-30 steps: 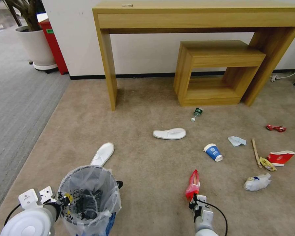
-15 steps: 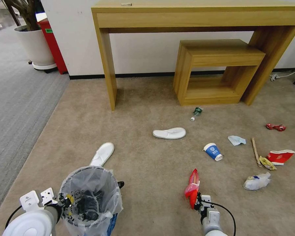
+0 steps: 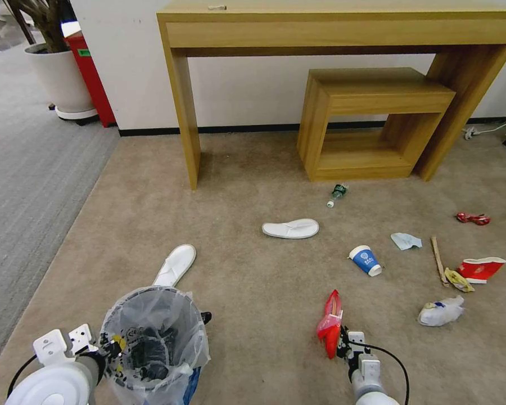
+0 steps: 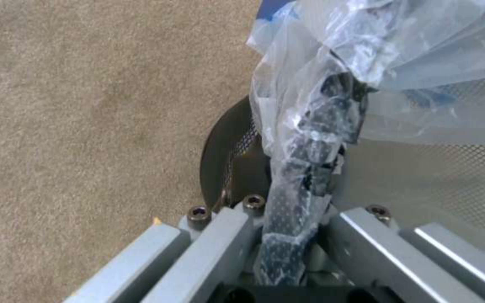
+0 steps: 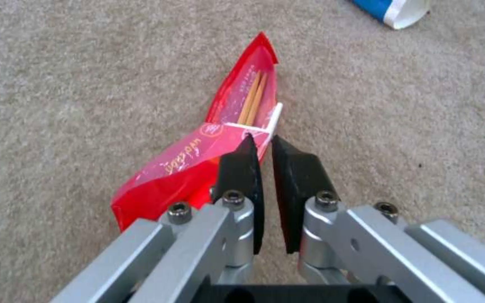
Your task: Pick up the trash bin and place the garbage on the floor into it.
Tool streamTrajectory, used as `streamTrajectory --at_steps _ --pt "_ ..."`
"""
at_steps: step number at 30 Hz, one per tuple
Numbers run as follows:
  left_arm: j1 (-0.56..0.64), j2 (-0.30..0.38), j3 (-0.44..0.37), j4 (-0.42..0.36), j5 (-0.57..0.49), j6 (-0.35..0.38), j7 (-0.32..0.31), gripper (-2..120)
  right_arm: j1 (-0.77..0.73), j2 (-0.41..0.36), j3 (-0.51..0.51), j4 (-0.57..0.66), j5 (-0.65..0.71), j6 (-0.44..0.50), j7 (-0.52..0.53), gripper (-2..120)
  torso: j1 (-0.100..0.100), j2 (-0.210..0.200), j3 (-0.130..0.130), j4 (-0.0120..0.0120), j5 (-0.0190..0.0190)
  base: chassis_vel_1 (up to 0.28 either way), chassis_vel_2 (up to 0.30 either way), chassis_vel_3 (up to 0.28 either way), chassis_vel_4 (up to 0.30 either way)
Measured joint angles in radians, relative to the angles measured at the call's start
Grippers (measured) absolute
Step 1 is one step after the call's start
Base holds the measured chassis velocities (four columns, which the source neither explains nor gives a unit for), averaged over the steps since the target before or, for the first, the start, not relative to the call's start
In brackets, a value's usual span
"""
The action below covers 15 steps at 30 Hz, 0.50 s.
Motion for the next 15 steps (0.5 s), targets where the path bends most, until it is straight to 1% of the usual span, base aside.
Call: streamTrajectory --at_steps 3,9,15 --pt "-0.001 0.0 0.001 0.001 0.001 0.0 0.001 0 -0.001 -0.001 0.0 0.0 0.001 0.0 0.001 11 0.0 0.0 0.0 0.0 0.0001 0.0 0.0 0.0 0.0" --pt "-0.001 -0.001 0.001 0.008 0.004 -0.001 0.001 0 -0.008 -0.019 0.005 0.007 0.006 -0.001 0.002 16 0.0 0.0 0.0 0.0 0.0001 0.0 0.0 0.0 0.0" --pt "-0.004 -0.008 0.005 0.01 0.007 -0.001 0.004 0 -0.004 -0.072 0.017 0.03 0.02 0.002 -0.012 18 0.0 0.0 0.0 -0.0001 0.0002 0.0 0.0 0.0 0.0"
